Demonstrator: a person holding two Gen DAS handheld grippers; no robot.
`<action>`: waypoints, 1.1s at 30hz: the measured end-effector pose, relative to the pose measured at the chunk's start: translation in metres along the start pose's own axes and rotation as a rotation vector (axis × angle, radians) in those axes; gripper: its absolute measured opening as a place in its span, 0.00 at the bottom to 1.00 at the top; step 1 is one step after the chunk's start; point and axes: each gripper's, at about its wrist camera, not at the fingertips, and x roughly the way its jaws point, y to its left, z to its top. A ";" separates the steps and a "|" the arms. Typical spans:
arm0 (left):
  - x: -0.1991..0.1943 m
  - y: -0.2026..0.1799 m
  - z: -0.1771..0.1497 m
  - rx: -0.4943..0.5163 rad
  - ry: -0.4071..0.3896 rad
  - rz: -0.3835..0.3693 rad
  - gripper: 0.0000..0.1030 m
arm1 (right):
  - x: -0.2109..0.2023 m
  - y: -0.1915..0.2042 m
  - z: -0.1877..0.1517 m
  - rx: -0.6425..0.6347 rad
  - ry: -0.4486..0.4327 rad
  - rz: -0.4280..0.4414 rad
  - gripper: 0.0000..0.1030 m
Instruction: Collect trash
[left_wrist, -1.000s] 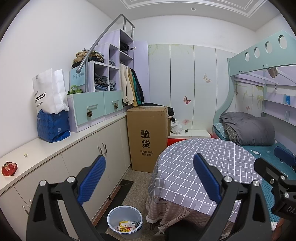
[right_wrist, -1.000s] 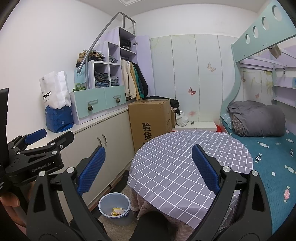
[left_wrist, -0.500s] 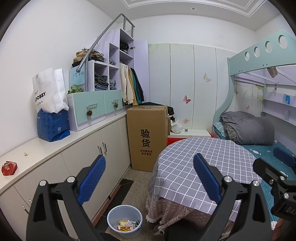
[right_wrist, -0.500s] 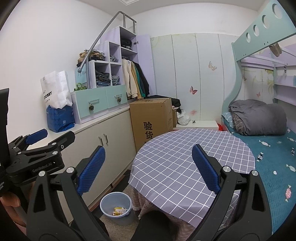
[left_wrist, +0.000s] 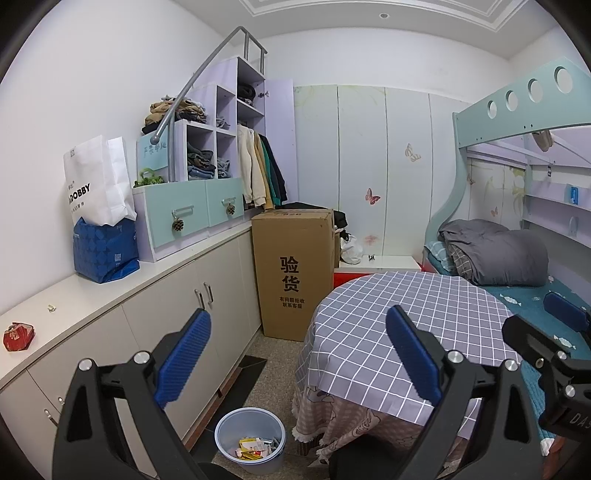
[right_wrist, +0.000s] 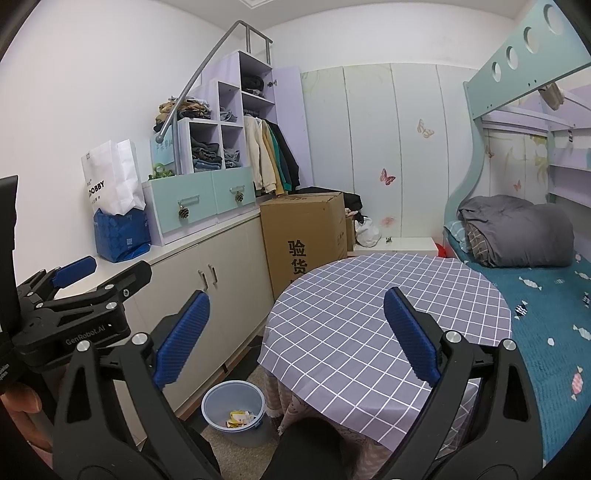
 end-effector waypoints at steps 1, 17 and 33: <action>0.000 0.001 -0.001 -0.001 0.000 -0.001 0.91 | 0.000 -0.001 0.000 0.000 -0.001 -0.001 0.91; 0.000 0.002 -0.001 0.003 0.001 -0.001 0.91 | 0.001 0.003 -0.001 0.002 0.001 -0.001 0.91; 0.001 0.003 -0.001 0.003 0.004 0.000 0.91 | 0.001 0.006 -0.004 0.004 0.007 0.002 0.91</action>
